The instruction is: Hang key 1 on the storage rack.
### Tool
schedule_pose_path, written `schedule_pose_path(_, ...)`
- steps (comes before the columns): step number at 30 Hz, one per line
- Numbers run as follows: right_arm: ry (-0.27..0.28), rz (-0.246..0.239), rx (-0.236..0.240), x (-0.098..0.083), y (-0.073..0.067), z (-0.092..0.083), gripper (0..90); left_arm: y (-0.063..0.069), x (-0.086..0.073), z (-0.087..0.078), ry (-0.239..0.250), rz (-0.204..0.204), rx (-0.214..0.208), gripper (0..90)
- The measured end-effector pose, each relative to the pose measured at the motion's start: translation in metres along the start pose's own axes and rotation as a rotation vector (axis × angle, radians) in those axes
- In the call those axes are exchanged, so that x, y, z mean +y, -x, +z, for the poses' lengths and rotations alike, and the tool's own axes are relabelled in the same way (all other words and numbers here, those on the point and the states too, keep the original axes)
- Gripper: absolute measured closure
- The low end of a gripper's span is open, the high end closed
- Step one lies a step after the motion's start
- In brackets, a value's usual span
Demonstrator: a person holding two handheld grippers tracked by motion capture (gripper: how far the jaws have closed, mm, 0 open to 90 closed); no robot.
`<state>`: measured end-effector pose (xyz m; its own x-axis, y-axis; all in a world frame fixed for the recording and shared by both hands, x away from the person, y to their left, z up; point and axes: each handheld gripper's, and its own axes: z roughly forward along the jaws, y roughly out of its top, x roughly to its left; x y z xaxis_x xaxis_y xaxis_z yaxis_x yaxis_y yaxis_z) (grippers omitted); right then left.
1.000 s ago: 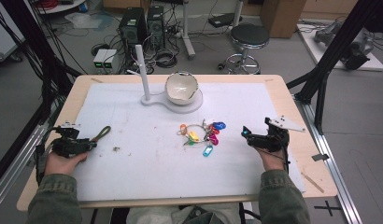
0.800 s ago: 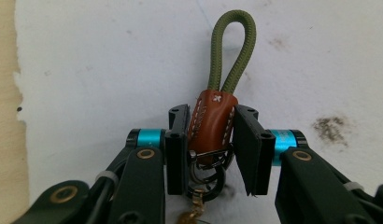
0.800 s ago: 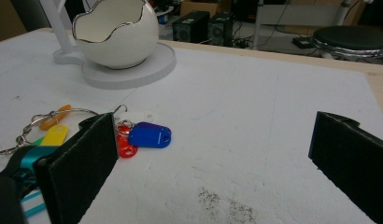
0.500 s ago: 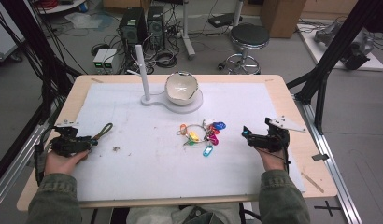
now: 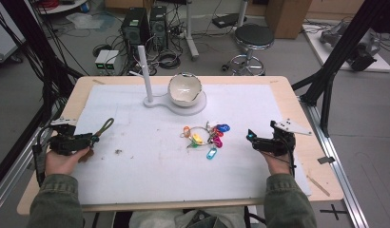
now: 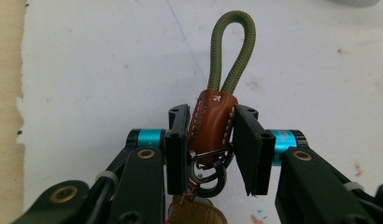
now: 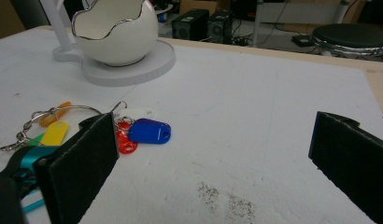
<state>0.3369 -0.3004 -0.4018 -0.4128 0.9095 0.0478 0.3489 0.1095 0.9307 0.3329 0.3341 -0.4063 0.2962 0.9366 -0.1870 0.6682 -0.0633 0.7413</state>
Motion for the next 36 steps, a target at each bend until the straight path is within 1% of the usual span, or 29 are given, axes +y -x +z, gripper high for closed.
schedule_pose_path(2, 0.003, 0.001, -0.001, 0.000, 0.000, -0.001, 0.5, 0.001, 0.005, -0.004, 0.021, -0.002, -0.009, 66.7)
schedule_pose_path(5, 0.001, 0.000, -0.004, 0.000, 0.000, -0.002, 0.5, 0.002, 0.008, -0.006, 0.034, -0.002, -0.012, 66.7)
schedule_pose_path(8, 0.002, -0.002, -0.011, -0.001, 0.001, -0.004, 0.5, 0.002, 0.011, -0.008, 0.039, 0.008, 0.002, 66.8)
schedule_pose_path(14, 0.000, -0.002, -0.011, -0.001, 0.001, -0.004, 0.5, 0.003, 0.019, -0.010, 0.045, 0.011, -0.002, 66.8)
schedule_pose_path(15, -0.001, -0.004, -0.011, -0.001, 0.001, -0.004, 0.5, 0.003, 0.021, -0.011, 0.049, 0.011, -0.004, 66.8)
schedule_pose_path(16, -0.003, -0.002, -0.010, -0.001, 0.001, -0.004, 0.5, 0.003, 0.026, -0.013, 0.067, 0.001, -0.016, 66.8)
schedule_pose_path(17, -0.002, 0.002, -0.010, -0.001, 0.001, -0.004, 0.5, 0.003, 0.026, -0.013, 0.067, 0.001, -0.016, 66.8)
schedule_pose_path(19, -0.002, 0.003, -0.011, -0.001, 0.001, -0.004, 0.5, 0.004, 0.035, -0.016, 0.088, 0.002, -0.029, 66.8)
schedule_pose_path(20, 0.000, 0.004, -0.010, -0.001, 0.001, -0.004, 0.5, 0.004, 0.035, -0.016, 0.088, 0.002, -0.029, 66.8)
schedule_pose_path(22, -0.001, 0.005, -0.008, -0.001, 0.001, -0.005, 0.5, 0.005, 0.041, -0.017, 0.103, -0.002, -0.037, 66.8)
schedule_pose_path(26, -0.001, 0.004, -0.008, -0.001, 0.002, -0.005, 0.5, 0.010, 0.053, -0.017, 0.097, 0.023, -0.033, 66.8)
schedule_pose_path(28, 0.001, 0.003, -0.006, -0.001, 0.003, -0.005, 0.5, 0.012, 0.057, -0.016, 0.105, 0.017, -0.038, 66.8)
schedule_pose_path(29, 0.001, 0.006, -0.006, -0.001, 0.003, -0.005, 0.5, 0.015, 0.062, -0.015, 0.103, 0.022, -0.034, 66.8)
schedule_pose_path(31, 0.001, 0.006, -0.005, -0.001, 0.003, -0.005, 0.5, 0.015, 0.065, -0.015, 0.103, 0.025, -0.032, 66.8)
schedule_pose_path(33, -0.002, 0.008, -0.005, -0.001, 0.003, -0.005, 0.5, 0.016, 0.072, -0.013, 0.114, 0.014, -0.035, 66.8)
schedule_pose_path(36, -0.002, 0.007, -0.003, -0.002, 0.003, -0.005, 0.5, 0.017, 0.076, -0.012, 0.114, 0.016, -0.040, 66.8)
